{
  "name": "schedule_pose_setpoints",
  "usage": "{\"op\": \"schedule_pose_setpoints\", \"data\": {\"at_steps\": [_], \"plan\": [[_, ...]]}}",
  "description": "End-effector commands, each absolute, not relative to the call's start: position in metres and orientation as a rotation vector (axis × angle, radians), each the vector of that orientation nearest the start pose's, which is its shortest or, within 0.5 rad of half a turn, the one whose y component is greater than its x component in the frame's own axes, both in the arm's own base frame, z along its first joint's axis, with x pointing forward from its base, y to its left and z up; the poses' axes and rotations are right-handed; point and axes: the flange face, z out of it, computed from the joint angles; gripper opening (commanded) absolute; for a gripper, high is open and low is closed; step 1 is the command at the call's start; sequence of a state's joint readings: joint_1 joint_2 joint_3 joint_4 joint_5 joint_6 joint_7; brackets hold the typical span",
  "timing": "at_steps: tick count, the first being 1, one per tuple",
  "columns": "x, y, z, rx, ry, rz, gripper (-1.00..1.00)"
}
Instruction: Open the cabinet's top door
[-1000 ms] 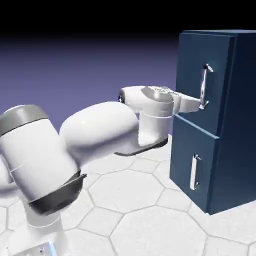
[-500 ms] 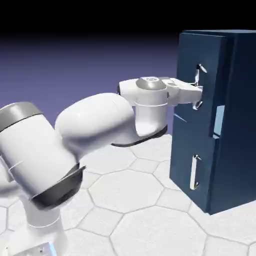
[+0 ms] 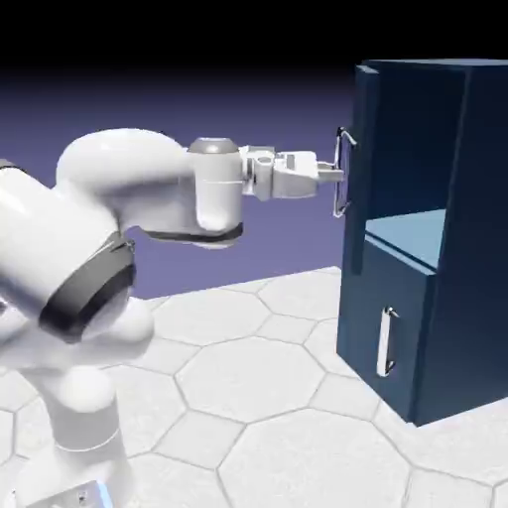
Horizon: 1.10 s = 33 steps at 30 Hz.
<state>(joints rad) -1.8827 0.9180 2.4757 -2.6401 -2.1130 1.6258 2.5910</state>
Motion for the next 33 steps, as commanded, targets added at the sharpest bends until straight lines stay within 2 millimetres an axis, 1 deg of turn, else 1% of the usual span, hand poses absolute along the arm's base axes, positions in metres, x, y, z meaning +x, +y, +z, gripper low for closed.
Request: {"op": "schedule_pose_setpoints", "data": {"at_steps": [1, 8, 16, 24, 33], "plan": [[0.378, 0.097, 0.536, -1.643, 1.357, -2.121, -1.0], [0.361, 0.154, 0.536, -1.557, 1.606, -2.237, -1.0], [0.357, 0.216, 0.536, -1.434, 1.881, -2.345, -1.0], [0.367, 0.274, 0.536, -1.288, 2.145, -2.427, -1.0], [0.39, 0.329, 0.536, -1.103, 2.418, -2.49, -1.0]]}}
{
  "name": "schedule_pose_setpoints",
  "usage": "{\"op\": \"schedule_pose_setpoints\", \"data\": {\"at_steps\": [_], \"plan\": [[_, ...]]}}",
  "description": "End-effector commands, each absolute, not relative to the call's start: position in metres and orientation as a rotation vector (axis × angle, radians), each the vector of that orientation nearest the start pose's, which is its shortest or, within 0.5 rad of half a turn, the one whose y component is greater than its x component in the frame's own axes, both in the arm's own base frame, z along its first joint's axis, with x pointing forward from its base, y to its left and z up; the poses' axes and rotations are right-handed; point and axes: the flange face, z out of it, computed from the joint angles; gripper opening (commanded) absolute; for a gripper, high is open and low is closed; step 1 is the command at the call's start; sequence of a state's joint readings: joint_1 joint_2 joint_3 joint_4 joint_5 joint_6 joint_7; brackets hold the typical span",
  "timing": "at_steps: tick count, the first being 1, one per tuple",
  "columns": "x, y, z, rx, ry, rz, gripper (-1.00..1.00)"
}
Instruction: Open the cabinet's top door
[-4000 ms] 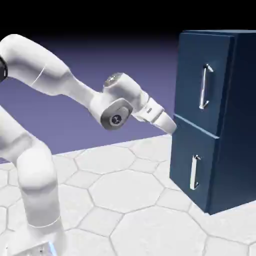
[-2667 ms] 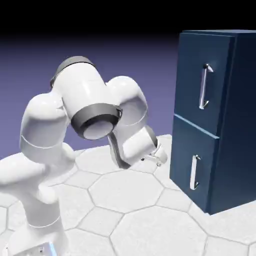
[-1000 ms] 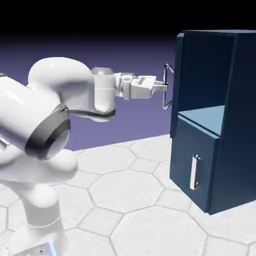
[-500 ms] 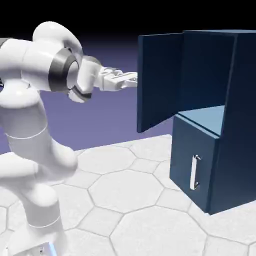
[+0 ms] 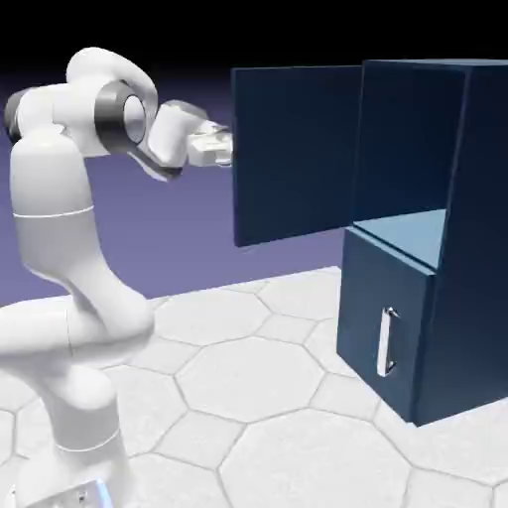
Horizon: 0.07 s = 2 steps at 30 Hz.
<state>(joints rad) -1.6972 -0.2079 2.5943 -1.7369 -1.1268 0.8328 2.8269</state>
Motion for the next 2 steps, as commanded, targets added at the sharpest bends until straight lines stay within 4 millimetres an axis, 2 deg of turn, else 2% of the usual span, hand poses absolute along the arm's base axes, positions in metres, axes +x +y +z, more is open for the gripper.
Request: {"op": "schedule_pose_setpoints", "data": {"at_steps": [1, 2], "plan": [[0.3901, 0.3293, 0.5361, -1.103, 2.418, -2.49, -1.0], [0.3901, 0.3293, 0.5361, -1.103, 2.418, -2.49, 1.0]]}}
